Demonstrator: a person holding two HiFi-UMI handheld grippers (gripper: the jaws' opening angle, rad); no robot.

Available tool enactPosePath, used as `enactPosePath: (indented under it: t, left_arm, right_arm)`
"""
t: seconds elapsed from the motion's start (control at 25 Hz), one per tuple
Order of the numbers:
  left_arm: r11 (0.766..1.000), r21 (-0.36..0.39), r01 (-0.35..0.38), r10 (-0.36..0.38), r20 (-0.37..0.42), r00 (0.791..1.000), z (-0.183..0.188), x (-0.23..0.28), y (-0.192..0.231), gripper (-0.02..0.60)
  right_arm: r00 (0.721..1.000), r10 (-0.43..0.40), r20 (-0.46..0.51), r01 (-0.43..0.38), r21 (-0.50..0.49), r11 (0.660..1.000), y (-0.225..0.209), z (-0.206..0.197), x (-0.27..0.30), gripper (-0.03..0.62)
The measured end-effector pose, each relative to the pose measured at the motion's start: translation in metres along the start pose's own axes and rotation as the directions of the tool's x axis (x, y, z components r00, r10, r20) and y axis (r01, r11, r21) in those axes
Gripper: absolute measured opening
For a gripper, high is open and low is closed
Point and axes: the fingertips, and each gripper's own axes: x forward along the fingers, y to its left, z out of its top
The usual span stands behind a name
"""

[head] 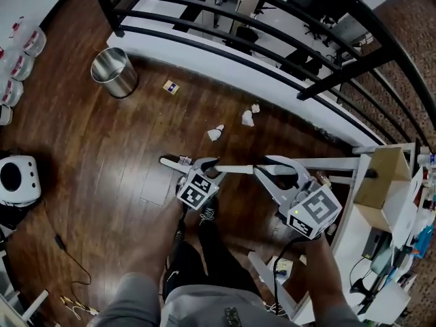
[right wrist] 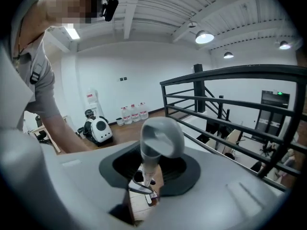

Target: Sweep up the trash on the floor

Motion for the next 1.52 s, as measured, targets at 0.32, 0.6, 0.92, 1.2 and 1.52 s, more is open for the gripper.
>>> enactPosePath:
  t: [0.32, 0.6, 0.92, 1.2, 1.52]
  left_arm:
    - [0.988, 0.111, 0.103, -0.102, -0.016, 0.995, 0.061, 0.077, -0.024, 0.150]
    - [0.970, 0.180, 0.161, -0.155, -0.048, 0.987, 0.096, 0.113, -0.041, 0.150]
    - [0.950, 0.255, 0.180, -0.156, -0.112, 0.981, 0.134, 0.069, -0.010, 0.140]
    - [0.926, 0.341, 0.161, -0.108, -0.169, 0.980, 0.151, 0.022, 0.094, 0.141]
    - [0.900, 0.374, 0.225, -0.160, -0.198, 0.967, 0.164, -0.001, 0.235, 0.149]
  right_arm:
    - [0.982, -0.189, 0.015, 0.188, 0.056, 0.981, -0.069, -0.003, -0.050, 0.095]
    - [0.963, -0.265, 0.057, 0.257, 0.115, 0.959, -0.102, 0.002, -0.079, 0.094]
    - [0.953, -0.240, 0.186, 0.214, 0.149, 0.965, -0.107, 0.062, -0.069, 0.094]
    - [0.943, -0.235, 0.236, 0.196, 0.177, 0.965, -0.101, 0.104, 0.007, 0.095]
    - [0.897, -0.400, 0.187, 0.330, 0.319, 0.888, -0.118, 0.152, 0.137, 0.094]
